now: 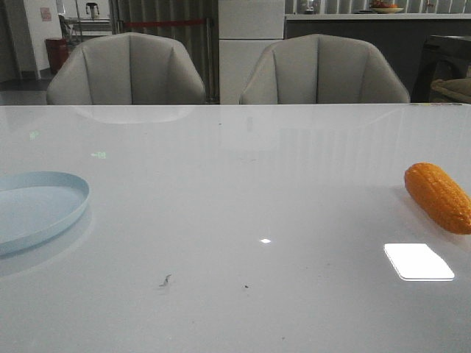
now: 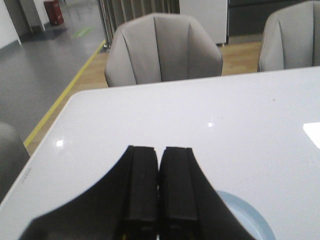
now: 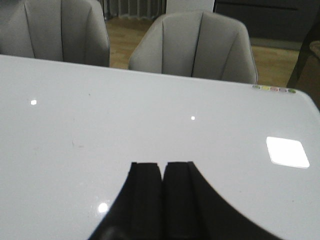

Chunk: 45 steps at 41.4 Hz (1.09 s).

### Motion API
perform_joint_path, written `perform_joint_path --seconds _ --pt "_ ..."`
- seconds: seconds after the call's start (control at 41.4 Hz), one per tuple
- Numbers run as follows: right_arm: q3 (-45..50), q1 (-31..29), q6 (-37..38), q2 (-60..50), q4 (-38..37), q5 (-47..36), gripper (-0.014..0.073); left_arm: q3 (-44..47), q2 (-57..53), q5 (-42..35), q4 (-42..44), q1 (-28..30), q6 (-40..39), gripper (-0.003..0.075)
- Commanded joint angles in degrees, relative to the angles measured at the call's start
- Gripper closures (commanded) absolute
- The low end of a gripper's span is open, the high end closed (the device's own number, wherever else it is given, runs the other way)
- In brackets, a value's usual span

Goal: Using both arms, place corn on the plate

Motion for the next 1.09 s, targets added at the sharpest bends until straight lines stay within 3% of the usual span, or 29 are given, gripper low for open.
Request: perform_joint_path --seconds 0.0,0.314,0.387,0.484,0.556,0.629,0.726,0.774,1.064 --pt "-2.1 -0.4 0.0 3.3 -0.1 -5.0 0.0538 -2.1 3.4 -4.9 -0.1 -0.4 -0.1 0.0624" --pt "-2.1 -0.4 0.0 13.0 -0.1 -0.6 0.0518 -2.1 13.5 -5.0 -0.1 -0.4 -0.1 0.0619" --pt "-2.1 -0.4 0.0 14.1 -0.1 1.0 0.0445 -2.1 15.0 -5.2 -0.1 -0.4 -0.1 0.0619" --pt "-2.1 -0.4 0.0 15.2 -0.1 2.7 0.0265 -2.1 16.4 -5.4 -0.1 -0.4 -0.1 0.0591" --pt "-2.1 -0.4 0.0 16.0 -0.1 3.0 0.0128 -2.1 17.3 -5.4 -0.1 -0.4 -0.1 0.052" --pt "-2.1 -0.4 0.0 16.5 -0.1 3.0 0.0057 -2.1 17.9 -6.0 -0.1 -0.4 -0.1 0.0405" --pt "-2.1 -0.4 0.0 16.5 -0.1 2.6 0.0042 -2.1 18.6 -7.4 -0.1 -0.4 -0.1 0.0258" --pt "-2.1 -0.4 0.0 16.5 -0.1 2.4 0.0042 -2.1 18.7 -8.2 -0.1 -0.4 -0.1 0.0221" --pt "-2.1 -0.4 0.0 16.5 0.0 3.1 0.0042 -2.5 19.3 -7.6 -0.8 -0.3 -0.1 0.0212"
